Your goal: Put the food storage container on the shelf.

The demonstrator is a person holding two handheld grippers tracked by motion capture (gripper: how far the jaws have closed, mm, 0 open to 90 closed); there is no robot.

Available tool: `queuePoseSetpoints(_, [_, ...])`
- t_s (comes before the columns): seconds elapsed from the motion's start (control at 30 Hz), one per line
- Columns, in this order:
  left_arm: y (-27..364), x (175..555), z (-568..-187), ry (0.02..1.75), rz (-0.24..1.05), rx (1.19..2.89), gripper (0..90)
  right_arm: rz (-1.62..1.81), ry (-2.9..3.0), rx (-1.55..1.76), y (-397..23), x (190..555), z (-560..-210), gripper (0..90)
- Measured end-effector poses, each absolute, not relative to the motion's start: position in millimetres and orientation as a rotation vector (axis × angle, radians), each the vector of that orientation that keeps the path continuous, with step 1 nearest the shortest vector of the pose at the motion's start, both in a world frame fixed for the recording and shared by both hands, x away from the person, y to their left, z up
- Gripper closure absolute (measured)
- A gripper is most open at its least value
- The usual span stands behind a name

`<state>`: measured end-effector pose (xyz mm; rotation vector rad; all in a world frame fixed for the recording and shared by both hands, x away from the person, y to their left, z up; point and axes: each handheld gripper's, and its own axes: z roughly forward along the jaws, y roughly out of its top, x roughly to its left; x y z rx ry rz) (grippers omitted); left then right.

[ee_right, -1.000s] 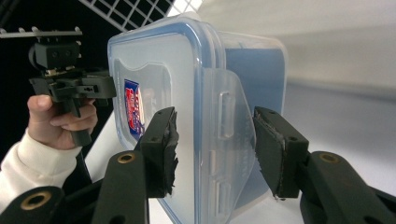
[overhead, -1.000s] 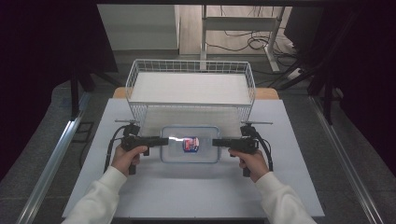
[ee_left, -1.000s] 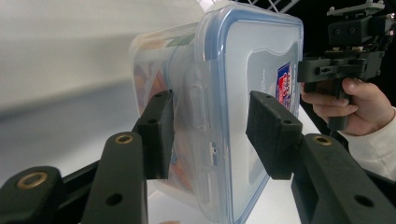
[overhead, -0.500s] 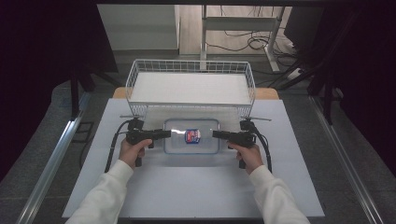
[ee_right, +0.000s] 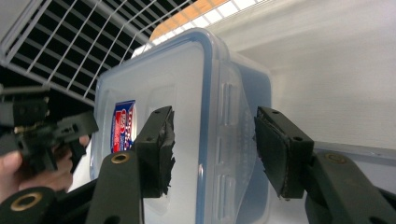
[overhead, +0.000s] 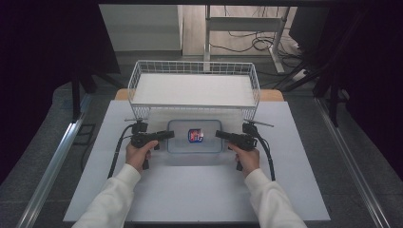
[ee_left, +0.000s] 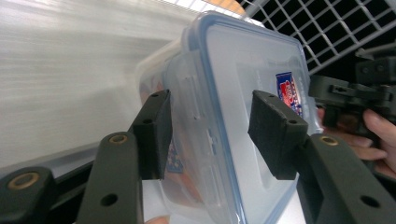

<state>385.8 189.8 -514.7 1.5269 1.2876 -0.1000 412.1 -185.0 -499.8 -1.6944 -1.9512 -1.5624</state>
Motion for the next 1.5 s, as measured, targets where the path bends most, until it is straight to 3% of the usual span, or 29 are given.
queuePoseSetpoints(0.27, [186.5,385.9,-517.0,1.286,-0.134,1.526,42.6,-1.56,-1.906,-1.718,-186.3,412.4,-502.9,46.3])
queuePoseSetpoints(0.37, [189.5,378.3,-509.5,1.263,-0.122,1.519,38.3,-1.581,-1.888,-1.757,-190.0,401.7,-498.2,31.2])
queuePoseSetpoints(0.5, [192.5,361.7,-498.5,1.25,-0.067,1.578,35.1,-1.626,-1.983,-1.77,-196.1,381.5,-488.8,25.0])
queuePoseSetpoints(0.67, [192.8,340.9,-493.3,1.237,-0.059,1.593,35.1,-1.606,-2.202,-1.696,-202.7,352.6,-481.2,27.4])
queuePoseSetpoints(0.8, [192.1,327.1,-491.8,1.221,-0.044,1.63,33.5,-1.54,-2.343,-1.597,-200.7,329.5,-481.0,37.9])
queuePoseSetpoints(1.03, [196.6,290.2,-492.9,1.182,-0.013,1.73,31.1,-1.376,-2.69,-1.306,-178.7,304.5,-486.4,73.0])
queuePoseSetpoints(1.17, [194.9,279.0,-493.0,1.155,-0.032,1.761,30.2,-1.301,-2.817,-1.171,-154.8,303.8,-490.7,85.5])
queuePoseSetpoints(1.5, [194.5,267.9,-492.1,1.127,-0.036,1.8,29.3,-1.219,-2.978,-1.0,-104.5,317.9,-500.0,88.9])
